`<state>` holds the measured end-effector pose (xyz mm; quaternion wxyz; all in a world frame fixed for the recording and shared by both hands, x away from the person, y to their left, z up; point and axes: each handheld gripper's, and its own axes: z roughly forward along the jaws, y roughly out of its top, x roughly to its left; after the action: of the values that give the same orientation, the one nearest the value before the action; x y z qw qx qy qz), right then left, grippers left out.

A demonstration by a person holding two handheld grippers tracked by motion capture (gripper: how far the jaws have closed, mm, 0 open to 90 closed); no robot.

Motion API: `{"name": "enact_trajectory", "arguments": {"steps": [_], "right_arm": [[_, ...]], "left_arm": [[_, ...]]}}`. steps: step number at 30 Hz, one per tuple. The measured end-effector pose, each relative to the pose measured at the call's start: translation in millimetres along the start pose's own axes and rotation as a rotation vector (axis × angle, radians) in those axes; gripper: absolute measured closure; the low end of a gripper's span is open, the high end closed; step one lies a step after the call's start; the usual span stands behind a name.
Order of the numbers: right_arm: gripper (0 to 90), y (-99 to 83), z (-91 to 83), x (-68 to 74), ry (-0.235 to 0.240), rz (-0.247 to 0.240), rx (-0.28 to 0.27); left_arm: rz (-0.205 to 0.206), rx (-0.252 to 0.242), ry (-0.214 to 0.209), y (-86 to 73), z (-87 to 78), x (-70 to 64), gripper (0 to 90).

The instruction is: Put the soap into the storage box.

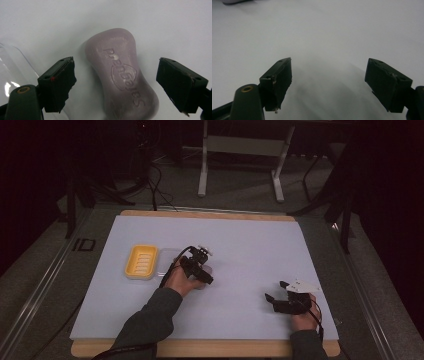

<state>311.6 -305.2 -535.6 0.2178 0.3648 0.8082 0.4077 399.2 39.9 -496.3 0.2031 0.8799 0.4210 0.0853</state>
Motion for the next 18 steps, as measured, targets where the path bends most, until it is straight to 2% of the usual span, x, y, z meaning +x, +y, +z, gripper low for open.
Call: {"name": "enact_trajectory", "arguments": {"steps": [3, 7, 8, 11, 18], "right_arm": [[21.3, 0.0, 0.0, -0.2, 0.001, 0.000, -0.001], [21.3, 0.0, -0.1, 0.0, 0.000, 0.001, -0.001], [21.3, 0.0, -0.1, 0.0, 0.000, 0.001, -0.001], [21.3, 0.0, 0.0, 0.1, -0.001, 0.000, 0.000], [21.3, 0.0, 0.0, 0.1, 0.000, -0.001, 0.000]], "left_arm": [[-0.011, 0.013, 0.003, 0.1, 4.9, 0.6, 16.7], [-0.017, 0.040, -0.008, -2.5, 9.1, 3.9, 24.4], [-0.024, 0.039, -0.031, -3.5, 8.2, 6.3, 27.4], [-0.014, 0.048, -0.042, -2.9, 7.1, 7.8, 36.8], [0.010, 0.071, -0.046, -3.9, 5.1, 16.1, 47.1]]}}
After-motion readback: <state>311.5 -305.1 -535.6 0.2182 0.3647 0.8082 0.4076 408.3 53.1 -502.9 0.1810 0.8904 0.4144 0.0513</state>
